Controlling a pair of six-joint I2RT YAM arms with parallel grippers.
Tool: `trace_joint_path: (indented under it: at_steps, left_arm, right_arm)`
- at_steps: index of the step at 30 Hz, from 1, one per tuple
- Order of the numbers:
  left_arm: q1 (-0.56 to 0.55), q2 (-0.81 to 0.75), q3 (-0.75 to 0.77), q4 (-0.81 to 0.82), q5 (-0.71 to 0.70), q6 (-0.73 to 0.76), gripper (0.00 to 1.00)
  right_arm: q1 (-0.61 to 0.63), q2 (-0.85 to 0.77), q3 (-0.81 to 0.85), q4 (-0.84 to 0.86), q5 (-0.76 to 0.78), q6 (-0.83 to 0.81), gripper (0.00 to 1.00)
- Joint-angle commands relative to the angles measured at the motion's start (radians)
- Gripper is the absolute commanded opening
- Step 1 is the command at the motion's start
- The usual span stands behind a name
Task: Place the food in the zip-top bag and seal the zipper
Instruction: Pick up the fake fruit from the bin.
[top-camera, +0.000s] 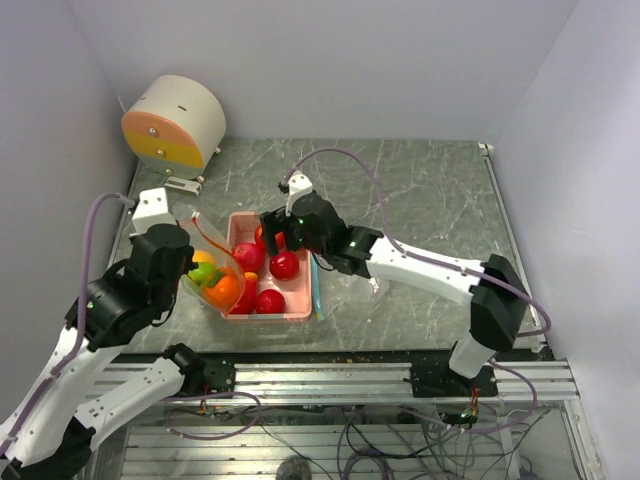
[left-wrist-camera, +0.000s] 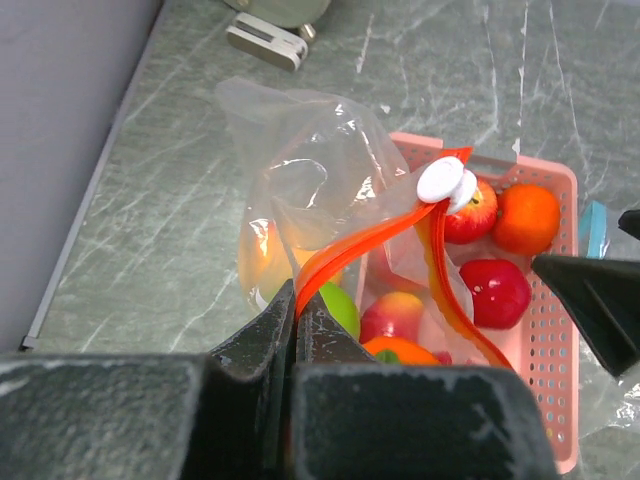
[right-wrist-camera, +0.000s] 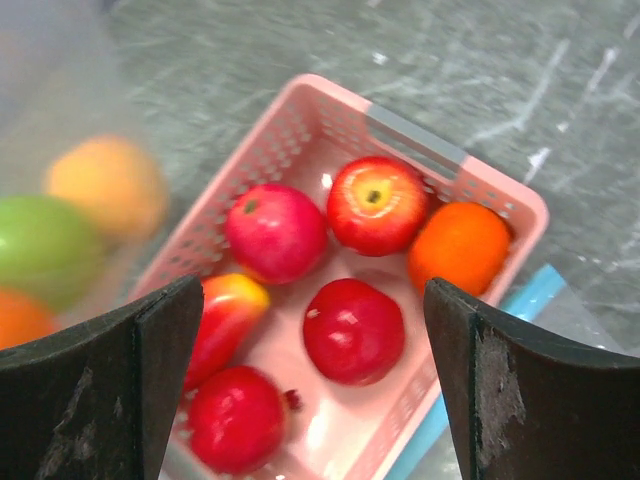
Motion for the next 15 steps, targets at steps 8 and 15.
trace_joint_path:
  at_steps: [8,15]
  left_arm:
    - [0.004,-0.071,0.051,-0.082,-0.091,-0.005,0.07]
    - [0.004,-0.079,0.037,-0.080,-0.092,-0.002,0.07]
  right_arm:
    - [-0.110,0.318,0.235,-0.096,0.070,-0.055,0.88]
    - [-0.109,0.399,0.269,-0.195,0.169,-0.050,0.81]
